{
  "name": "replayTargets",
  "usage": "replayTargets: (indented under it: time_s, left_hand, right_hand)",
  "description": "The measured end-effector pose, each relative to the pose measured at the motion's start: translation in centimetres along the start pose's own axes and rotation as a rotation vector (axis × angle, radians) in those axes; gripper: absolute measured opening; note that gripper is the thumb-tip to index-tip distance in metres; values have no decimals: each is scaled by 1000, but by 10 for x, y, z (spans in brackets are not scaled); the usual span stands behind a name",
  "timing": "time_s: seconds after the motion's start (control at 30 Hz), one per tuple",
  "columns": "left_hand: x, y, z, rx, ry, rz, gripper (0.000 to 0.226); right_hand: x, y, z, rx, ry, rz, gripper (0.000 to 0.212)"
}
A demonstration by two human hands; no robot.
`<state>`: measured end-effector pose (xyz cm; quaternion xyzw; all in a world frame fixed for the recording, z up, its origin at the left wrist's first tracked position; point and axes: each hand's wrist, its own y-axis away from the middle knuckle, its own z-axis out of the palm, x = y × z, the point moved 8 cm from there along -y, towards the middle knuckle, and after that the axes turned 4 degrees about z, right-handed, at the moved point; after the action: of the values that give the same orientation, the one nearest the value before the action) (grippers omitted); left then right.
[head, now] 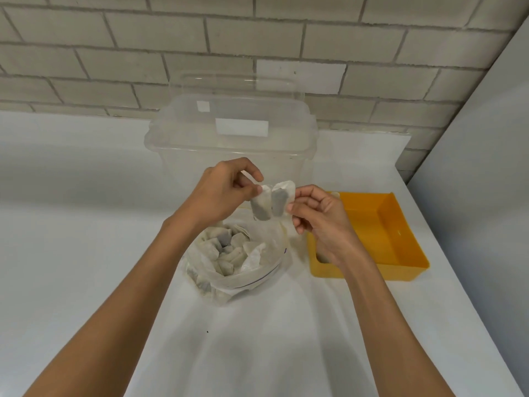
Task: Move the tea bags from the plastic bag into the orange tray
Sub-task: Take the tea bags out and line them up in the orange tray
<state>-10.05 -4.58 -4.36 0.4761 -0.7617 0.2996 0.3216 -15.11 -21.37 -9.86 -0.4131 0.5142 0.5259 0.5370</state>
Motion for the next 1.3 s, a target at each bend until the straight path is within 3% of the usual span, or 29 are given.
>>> replayTargets:
  time_s: [0.13, 0.33, 0.67, 0.83, 1.0, 1.3]
  left_hand:
    - [6, -5, 10, -65, -3, 19, 9]
    - [19, -16, 14, -61, -30, 57, 5]
    - [47, -35, 27, -82, -44, 136, 9]
    - [55, -38, 37, -104, -68, 169, 8]
    - [55, -39, 44, -124, -76, 185, 8]
    - [49, -39, 48, -140, -76, 183, 8]
  right_hand:
    - [-6, 0, -9, -24, -132, 6, 23]
    - [-14, 1, -27, -17, -112, 15, 5]
    - [-43, -11, -102, 242, 371, -146, 10]
    - [-13, -40, -139, 294, 710, -13, 15]
    - [30, -62, -148, 295, 690, 149, 15]
    - [49, -78, -142, 378, 598, 198, 13]
